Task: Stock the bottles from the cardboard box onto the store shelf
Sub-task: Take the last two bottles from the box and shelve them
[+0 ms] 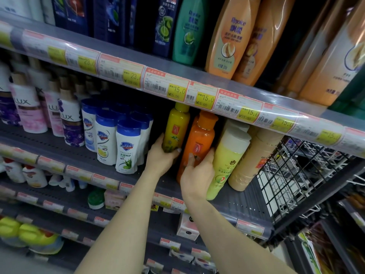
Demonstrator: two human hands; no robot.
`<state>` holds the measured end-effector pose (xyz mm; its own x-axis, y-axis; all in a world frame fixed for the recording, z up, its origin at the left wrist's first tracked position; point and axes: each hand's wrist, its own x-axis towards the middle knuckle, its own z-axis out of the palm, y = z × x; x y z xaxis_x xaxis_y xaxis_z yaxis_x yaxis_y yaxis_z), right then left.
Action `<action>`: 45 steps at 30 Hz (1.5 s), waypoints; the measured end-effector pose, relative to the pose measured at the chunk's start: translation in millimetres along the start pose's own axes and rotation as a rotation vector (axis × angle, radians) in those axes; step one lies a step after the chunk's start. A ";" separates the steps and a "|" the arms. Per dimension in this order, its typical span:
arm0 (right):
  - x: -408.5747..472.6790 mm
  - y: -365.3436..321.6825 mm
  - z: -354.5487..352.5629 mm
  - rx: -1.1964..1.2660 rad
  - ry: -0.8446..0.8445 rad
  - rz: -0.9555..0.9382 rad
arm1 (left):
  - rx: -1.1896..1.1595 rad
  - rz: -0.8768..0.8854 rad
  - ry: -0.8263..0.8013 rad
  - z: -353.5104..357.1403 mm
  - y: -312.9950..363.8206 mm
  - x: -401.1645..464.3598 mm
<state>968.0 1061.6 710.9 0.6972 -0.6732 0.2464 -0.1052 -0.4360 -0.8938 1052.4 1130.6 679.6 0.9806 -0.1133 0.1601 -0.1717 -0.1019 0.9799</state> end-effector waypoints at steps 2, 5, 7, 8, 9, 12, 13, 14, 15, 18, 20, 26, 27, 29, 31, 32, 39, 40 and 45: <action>-2.6 4.2 -3.9 -0.022 0.007 -0.050 | 0.013 0.001 0.003 -1.6 0.1 -3.9; -7.0 6.9 -5.1 -0.042 0.013 -0.121 | 0.019 -0.017 -0.003 -4.5 0.8 -9.9; -8.1 6.7 -3.2 -0.032 0.008 -0.134 | 0.013 -0.021 -0.006 -6.3 1.8 -14.0; -8.5 7.0 -1.9 -0.025 0.010 -0.136 | 0.019 -0.025 -0.004 -6.9 1.6 -15.4; -8.9 7.9 -0.8 -0.016 0.015 -0.145 | 0.028 -0.024 -0.003 -6.9 1.5 -16.8; -11.7 11.1 -0.6 0.004 0.008 -0.170 | 0.039 -0.017 -0.006 -6.3 1.5 -19.9; -12.0 12.3 -1.1 0.007 0.007 -0.172 | 0.043 -0.014 -0.005 -5.5 1.8 -20.8; -12.0 12.9 -2.2 0.012 0.010 -0.173 | 0.041 -0.013 -0.002 -4.8 2.3 -22.0; -11.6 13.7 -2.7 0.020 0.019 -0.174 | 0.039 -0.013 -0.002 -4.1 2.2 -22.8; -13.3 14.1 -2.1 0.065 0.055 -0.168 | 0.034 -0.012 -0.005 -2.8 4.0 -26.7; -15.9 12.1 -0.5 0.119 0.069 -0.137 | 0.020 -0.012 -0.010 -2.0 4.9 -29.3; -23.4 4.3 3.6 0.250 0.080 -0.012 | -0.021 -0.027 0.002 1.2 3.4 -33.3; -25.8 5.4 3.2 0.263 0.072 0.006 | -0.014 -0.028 -0.002 1.1 2.5 -32.5; -30.5 8.6 0.8 0.288 0.053 0.038 | 0.001 -0.046 -0.010 -0.2 4.9 -33.2; -34.9 12.5 -4.0 0.314 0.022 0.063 | -0.003 -0.045 -0.002 -2.4 7.5 -36.7; -37.4 15.1 -7.6 0.339 0.003 0.077 | -0.011 -0.059 0.020 -4.7 7.9 -39.1; -60.4 51.7 -33.9 0.383 -0.118 0.146 | -0.053 -0.110 0.253 -34.2 -6.3 -79.1; -65.3 59.9 -37.0 0.378 -0.141 0.152 | -0.051 -0.115 0.282 -38.0 -12.0 -90.3; -100.8 119.7 -46.0 0.301 -0.329 0.177 | 0.000 -0.191 0.377 -49.7 -63.8 -158.4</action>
<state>852.6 1049.7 596.3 0.8796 -0.4756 -0.0076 -0.0662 -0.1065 -0.9921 912.7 1204.2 597.7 0.9609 0.2767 0.0079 0.0166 -0.0863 0.9961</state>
